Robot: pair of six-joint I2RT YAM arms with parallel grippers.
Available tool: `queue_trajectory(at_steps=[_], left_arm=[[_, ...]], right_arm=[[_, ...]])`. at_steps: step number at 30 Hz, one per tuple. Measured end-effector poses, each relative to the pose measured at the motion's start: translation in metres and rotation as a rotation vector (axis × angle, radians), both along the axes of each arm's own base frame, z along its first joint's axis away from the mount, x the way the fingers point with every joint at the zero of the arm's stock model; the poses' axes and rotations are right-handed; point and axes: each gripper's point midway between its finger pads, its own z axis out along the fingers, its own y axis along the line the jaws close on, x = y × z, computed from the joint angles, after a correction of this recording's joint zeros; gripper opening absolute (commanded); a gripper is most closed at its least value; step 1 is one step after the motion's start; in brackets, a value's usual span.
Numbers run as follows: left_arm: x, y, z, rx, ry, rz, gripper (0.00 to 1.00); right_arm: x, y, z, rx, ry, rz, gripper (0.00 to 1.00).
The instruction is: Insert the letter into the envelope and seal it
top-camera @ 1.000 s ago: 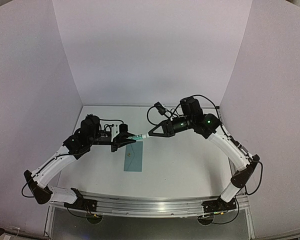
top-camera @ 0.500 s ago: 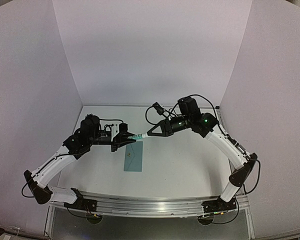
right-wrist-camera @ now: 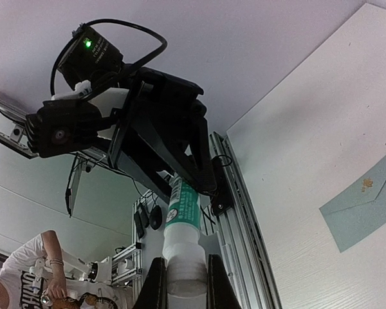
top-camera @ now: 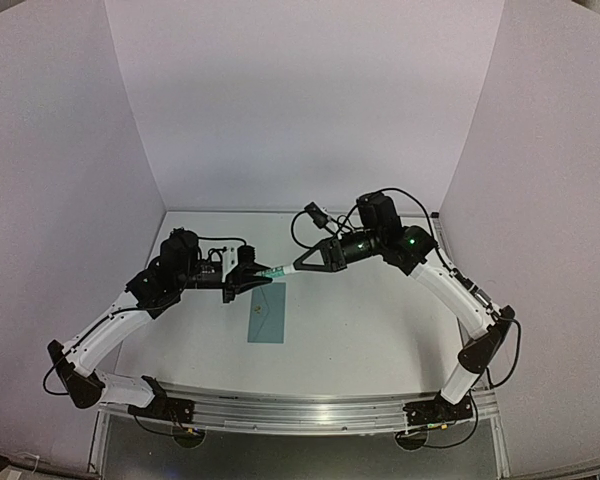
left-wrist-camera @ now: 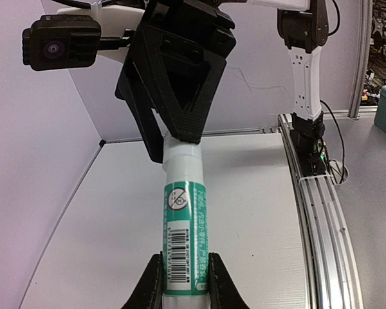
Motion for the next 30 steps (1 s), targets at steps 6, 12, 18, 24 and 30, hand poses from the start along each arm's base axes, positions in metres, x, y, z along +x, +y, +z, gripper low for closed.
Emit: queue_trajectory(at_steps=[6,12,18,24,30], left_arm=[[0.0007,0.0002,0.0002,0.0,-0.002,0.004,0.0],[0.0011,0.0003,0.0001,0.001,-0.002,0.007,0.0],[0.0012,0.0002,0.0002,0.0,-0.003,0.007,0.0],[0.0002,-0.0003,0.0006,-0.001,-0.004,0.003,0.0],[0.0002,-0.0003,0.0006,-0.001,-0.004,0.003,0.0]], right_arm=[[0.0001,0.0004,-0.0001,0.014,-0.002,0.013,0.0],[-0.0003,-0.0002,-0.0004,0.022,-0.007,0.018,0.0],[-0.0015,-0.0007,0.0001,0.03,-0.014,0.021,0.0],[-0.0042,-0.0024,0.0008,0.032,-0.017,0.022,0.0],[-0.0043,-0.0021,0.0014,0.034,-0.019,0.022,0.0]])
